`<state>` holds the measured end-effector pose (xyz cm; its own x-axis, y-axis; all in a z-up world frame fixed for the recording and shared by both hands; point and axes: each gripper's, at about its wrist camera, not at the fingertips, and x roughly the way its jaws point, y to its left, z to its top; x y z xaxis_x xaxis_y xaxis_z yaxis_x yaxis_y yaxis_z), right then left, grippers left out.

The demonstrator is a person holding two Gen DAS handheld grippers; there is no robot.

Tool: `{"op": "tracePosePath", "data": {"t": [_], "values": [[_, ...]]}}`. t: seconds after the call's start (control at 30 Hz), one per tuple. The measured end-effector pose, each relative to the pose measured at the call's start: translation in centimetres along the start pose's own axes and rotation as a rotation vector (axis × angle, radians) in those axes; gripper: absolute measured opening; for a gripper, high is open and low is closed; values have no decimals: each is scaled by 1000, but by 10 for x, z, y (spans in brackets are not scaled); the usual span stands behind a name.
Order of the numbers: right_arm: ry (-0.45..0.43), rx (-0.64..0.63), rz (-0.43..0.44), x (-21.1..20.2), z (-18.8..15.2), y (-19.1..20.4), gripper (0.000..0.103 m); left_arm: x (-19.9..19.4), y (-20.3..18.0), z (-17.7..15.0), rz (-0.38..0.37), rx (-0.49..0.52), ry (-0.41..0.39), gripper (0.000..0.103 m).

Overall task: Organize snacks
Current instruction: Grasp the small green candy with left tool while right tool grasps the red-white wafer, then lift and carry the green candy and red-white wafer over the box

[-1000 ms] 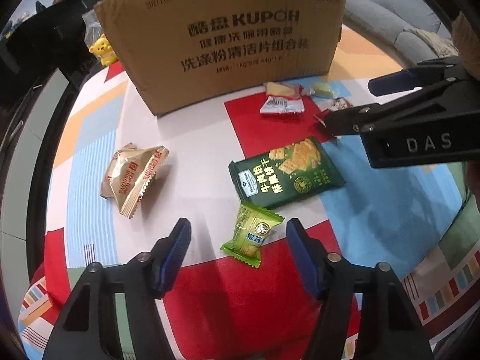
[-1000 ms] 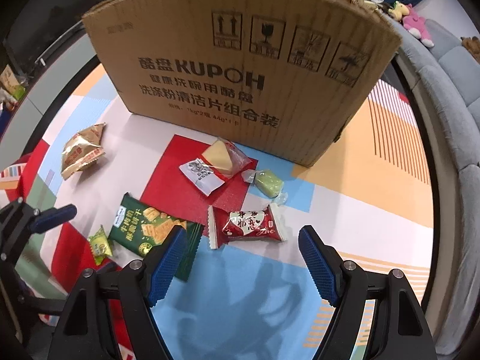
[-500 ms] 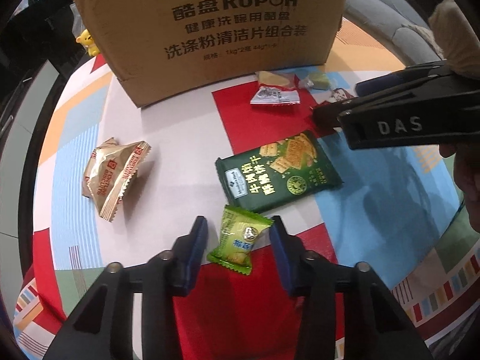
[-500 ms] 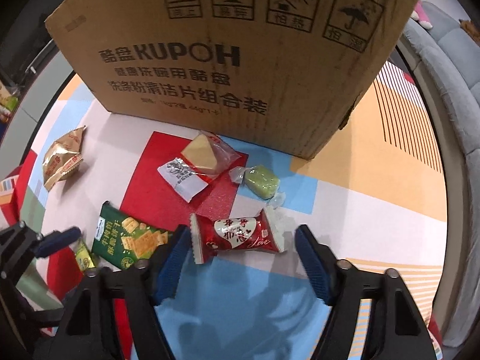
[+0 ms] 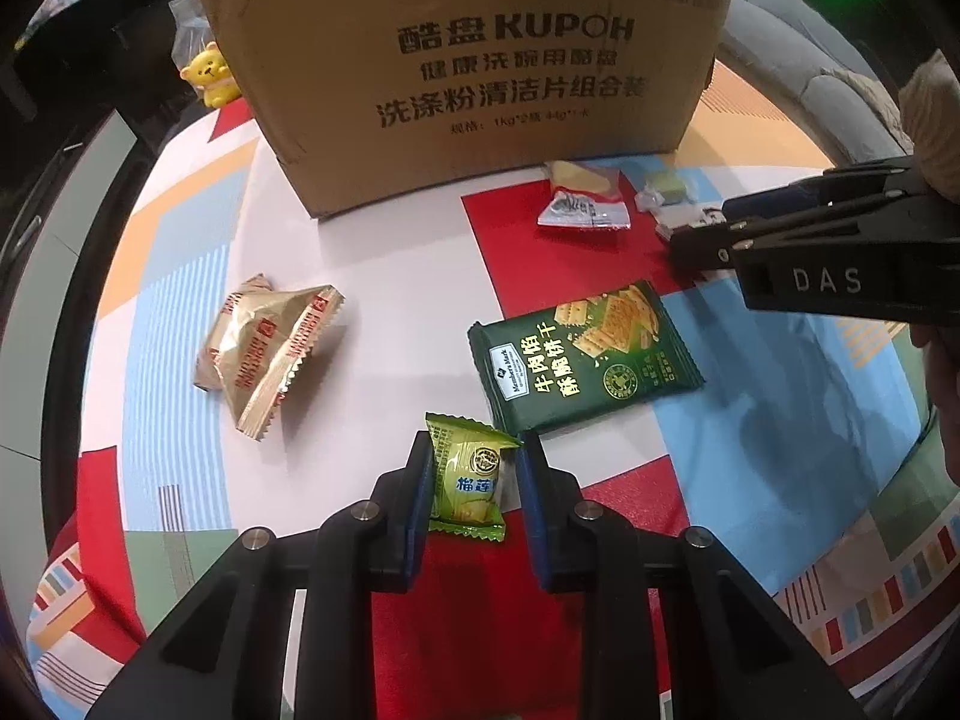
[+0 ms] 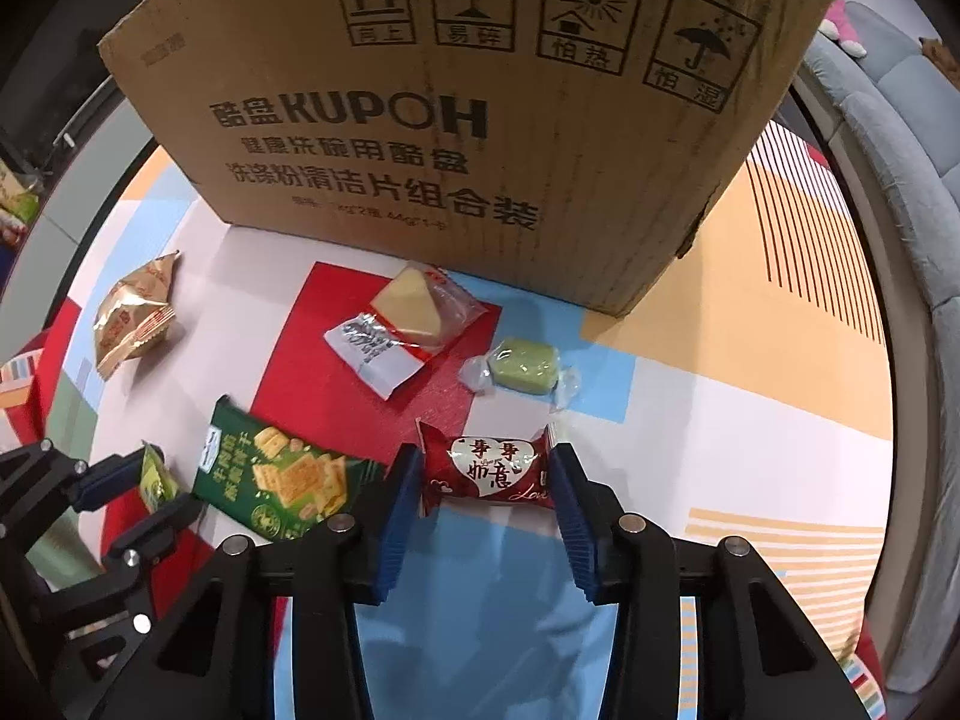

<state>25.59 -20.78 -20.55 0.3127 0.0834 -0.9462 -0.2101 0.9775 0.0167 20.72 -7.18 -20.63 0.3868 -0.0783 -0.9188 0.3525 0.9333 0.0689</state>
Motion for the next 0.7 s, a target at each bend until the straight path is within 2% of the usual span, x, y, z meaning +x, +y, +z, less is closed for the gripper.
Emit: {"op": "tracePosePath", "data": {"t": [0.2, 0.7], "values": [[-3, 21, 19, -9, -4, 4, 42, -16, 3, -4, 15, -17, -26, 27], [-88, 32, 9, -66, -15, 19, 42, -61, 17, 7, 44, -73, -106, 27]]}}
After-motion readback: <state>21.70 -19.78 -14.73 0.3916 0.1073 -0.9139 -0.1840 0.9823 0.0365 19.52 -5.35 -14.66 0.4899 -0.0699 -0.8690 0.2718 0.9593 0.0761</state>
